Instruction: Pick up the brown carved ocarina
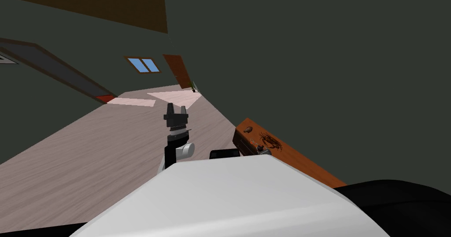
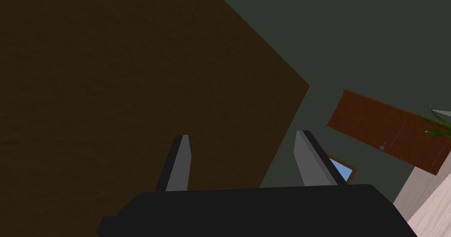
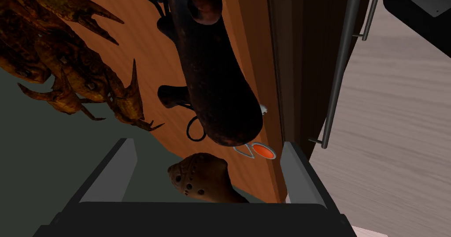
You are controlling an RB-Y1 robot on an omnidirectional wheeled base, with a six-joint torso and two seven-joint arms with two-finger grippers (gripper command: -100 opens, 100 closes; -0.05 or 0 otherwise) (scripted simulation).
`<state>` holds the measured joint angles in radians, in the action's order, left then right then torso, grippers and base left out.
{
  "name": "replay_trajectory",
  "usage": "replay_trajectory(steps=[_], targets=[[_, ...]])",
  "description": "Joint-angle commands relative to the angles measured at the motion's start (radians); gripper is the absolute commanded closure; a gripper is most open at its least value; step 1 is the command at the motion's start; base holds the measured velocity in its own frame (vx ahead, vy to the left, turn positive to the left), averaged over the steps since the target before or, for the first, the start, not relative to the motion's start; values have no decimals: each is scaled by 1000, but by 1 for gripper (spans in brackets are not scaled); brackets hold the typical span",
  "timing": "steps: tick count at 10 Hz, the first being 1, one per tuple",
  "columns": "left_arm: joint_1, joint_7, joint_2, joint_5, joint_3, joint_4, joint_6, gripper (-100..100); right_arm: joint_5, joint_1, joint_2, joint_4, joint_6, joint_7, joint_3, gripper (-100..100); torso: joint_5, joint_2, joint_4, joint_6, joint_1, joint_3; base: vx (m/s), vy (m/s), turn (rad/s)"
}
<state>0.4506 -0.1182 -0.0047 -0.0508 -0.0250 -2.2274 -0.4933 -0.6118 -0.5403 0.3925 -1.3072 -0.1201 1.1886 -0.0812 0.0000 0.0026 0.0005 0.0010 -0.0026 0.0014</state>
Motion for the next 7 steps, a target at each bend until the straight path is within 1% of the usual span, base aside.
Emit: replay_trajectory(steps=[1,2,3,4,5,6,7], targets=[[0,0,0,0,0,0,0,0,-17,-3,1,28,-5,18,4,-100,0,0,0,0,0,0,-15,-41,92],[0,0,0,0,0,0,0,0,-30,-8,-1,56,-18,34,-3,-100,0,0,0,1,1,0,-1,-47,85],[0,0,0,0,0,0,0,0,-30,0,-10,54,-3,26,8,-100,0,-1,0,0,0,-1,1,-26,22],[0,0,0,0,0,0,0,0,-32,0,-10,58,-3,30,8,0,0,-2,0,0,2,-1,0,0,0],[0,0,0,0,0,0,0,0,-49,39,-27,98,-3,28,14,-100,0,-2,0,0,3,-1,-13,-25,1],[0,0,0,0,0,0,0,0,-55,52,-33,112,-3,27,16,-100,0,-1,0,0,2,-1,-23,-32,8],[0,0,0,0,0,0,0,0,-66,78,-45,139,-3,27,20,-100,0,-1,0,0,2,0,-34,-40,3]])
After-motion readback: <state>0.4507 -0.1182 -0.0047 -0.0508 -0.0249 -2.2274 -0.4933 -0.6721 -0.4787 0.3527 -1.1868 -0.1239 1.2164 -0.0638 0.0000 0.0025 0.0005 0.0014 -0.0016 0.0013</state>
